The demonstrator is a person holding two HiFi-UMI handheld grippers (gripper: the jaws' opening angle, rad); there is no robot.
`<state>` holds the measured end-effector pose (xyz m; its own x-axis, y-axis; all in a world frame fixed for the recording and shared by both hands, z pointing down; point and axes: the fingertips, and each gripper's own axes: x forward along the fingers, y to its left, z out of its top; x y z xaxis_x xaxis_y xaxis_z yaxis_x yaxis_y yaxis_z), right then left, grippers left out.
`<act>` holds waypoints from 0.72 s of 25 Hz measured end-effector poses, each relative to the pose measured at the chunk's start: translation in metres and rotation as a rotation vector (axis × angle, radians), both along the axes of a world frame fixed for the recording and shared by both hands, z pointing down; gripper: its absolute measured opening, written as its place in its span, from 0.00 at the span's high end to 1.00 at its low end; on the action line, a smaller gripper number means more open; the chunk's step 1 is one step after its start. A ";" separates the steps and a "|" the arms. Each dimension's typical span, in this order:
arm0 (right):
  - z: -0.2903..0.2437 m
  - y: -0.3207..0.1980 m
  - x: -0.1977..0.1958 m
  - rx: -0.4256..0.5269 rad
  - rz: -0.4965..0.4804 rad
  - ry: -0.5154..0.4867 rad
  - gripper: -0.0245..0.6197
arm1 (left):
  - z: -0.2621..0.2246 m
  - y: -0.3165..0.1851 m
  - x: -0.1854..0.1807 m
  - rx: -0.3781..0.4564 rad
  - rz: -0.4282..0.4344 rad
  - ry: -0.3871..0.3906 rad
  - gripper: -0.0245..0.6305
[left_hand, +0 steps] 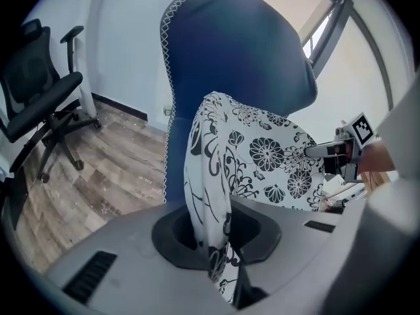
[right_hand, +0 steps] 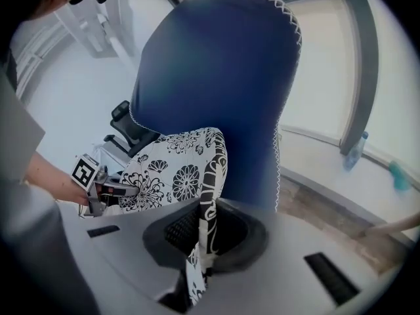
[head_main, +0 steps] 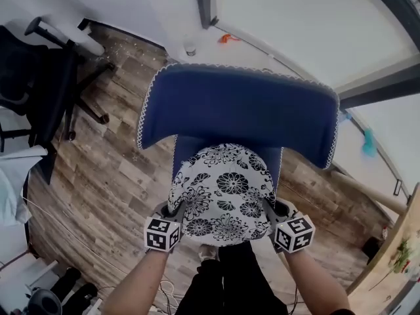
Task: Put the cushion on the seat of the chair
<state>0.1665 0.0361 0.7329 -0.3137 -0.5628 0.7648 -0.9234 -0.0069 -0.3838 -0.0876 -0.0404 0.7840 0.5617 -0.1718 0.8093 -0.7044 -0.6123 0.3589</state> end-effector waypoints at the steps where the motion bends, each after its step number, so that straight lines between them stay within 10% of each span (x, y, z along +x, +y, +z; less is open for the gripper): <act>1: 0.004 -0.001 0.002 -0.004 0.003 0.000 0.91 | 0.004 -0.001 0.000 -0.001 -0.003 -0.006 0.91; 12: 0.038 0.000 0.024 -0.016 0.044 0.021 0.91 | 0.026 -0.018 -0.005 0.044 0.016 0.030 0.85; 18: 0.052 0.002 0.022 -0.059 0.008 0.013 0.90 | 0.019 -0.038 -0.024 0.091 -0.117 0.071 0.67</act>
<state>0.1883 0.0381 0.7851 -0.2992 -0.5189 0.8008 -0.9280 -0.0370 -0.3707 -0.1112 -0.0780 0.8033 0.5887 -0.3101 0.7465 -0.7477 -0.5597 0.3572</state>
